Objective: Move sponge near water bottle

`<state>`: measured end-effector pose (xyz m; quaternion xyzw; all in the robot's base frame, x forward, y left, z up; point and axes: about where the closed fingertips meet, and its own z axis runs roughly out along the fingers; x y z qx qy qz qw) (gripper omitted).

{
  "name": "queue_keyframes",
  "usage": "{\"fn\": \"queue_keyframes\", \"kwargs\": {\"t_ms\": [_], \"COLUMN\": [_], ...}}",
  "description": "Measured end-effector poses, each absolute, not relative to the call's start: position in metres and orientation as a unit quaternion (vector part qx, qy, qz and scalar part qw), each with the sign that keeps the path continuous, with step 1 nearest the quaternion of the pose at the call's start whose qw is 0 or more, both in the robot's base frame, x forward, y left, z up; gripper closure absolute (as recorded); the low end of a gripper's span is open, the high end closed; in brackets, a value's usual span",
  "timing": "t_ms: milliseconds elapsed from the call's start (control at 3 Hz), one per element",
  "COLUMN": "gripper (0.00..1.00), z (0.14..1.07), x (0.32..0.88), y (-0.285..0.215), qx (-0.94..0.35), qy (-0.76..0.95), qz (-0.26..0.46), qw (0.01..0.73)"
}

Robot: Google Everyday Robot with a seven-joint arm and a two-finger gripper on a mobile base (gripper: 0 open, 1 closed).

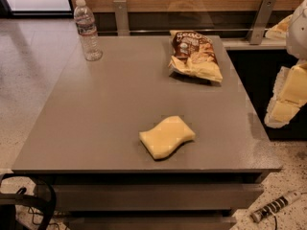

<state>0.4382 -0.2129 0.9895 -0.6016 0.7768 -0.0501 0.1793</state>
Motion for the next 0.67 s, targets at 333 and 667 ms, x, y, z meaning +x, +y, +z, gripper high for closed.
{"fn": "queue_keyframes", "kwargs": {"t_ms": [333, 667], "gripper": [0.0, 0.0], "z": [0.99, 0.9863], "x": [0.4385, 0.4412], "y": [-0.2126, -0.2087], "qx": [-0.602, -0.601], "qy": [0.777, 0.775], "qz": [-0.05, -0.037], "qw": [0.181, 0.192]}}
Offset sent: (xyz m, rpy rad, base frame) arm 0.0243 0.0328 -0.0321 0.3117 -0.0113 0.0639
